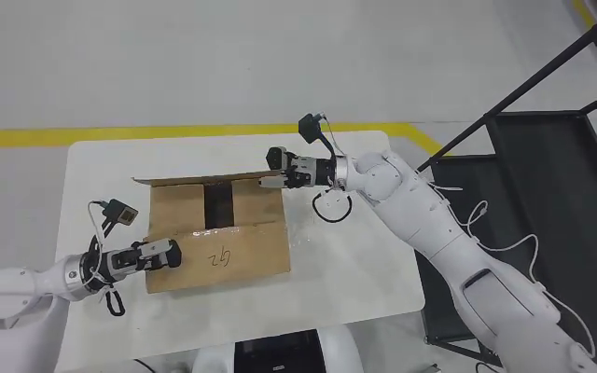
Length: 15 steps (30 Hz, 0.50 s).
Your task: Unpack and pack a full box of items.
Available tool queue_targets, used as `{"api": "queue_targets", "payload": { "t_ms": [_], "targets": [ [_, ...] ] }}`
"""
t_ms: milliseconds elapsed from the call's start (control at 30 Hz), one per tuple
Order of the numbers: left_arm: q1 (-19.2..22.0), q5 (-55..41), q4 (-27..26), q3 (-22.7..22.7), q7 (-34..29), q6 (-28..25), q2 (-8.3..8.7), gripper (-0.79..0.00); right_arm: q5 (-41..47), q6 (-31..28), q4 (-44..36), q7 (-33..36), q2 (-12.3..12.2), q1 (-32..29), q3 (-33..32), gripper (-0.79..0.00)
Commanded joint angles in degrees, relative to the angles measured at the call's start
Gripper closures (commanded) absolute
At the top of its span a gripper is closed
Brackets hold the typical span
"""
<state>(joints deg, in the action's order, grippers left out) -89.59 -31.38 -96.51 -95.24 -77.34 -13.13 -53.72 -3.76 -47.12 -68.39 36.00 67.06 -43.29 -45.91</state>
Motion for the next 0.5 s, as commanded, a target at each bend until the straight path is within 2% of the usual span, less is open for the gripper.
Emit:
{"api": "queue_targets", "payload": {
  "t_ms": [0,267,467],
  "targets": [
    [-0.27,-0.54,-0.47,0.14,0.36,-0.63,-0.03,-0.785,-0.19,0.0,-2.47,2.06,-0.43,-1.16,-0.35,-0.785],
    [-2.24,-2.82,-3.08,-1.28,2.03,-2.51,0.01,-0.785,-1.36,3.43,-11.69,8.32,-2.2,-6.08,-2.16,-0.785],
    [-1.41,-2.19,-1.48,-0.19,3.26,-2.25,-0.02,-0.785,2.03,9.06,-14.66,14.22,-2.75,-8.73,-1.19,-0.785]
  ]
}}
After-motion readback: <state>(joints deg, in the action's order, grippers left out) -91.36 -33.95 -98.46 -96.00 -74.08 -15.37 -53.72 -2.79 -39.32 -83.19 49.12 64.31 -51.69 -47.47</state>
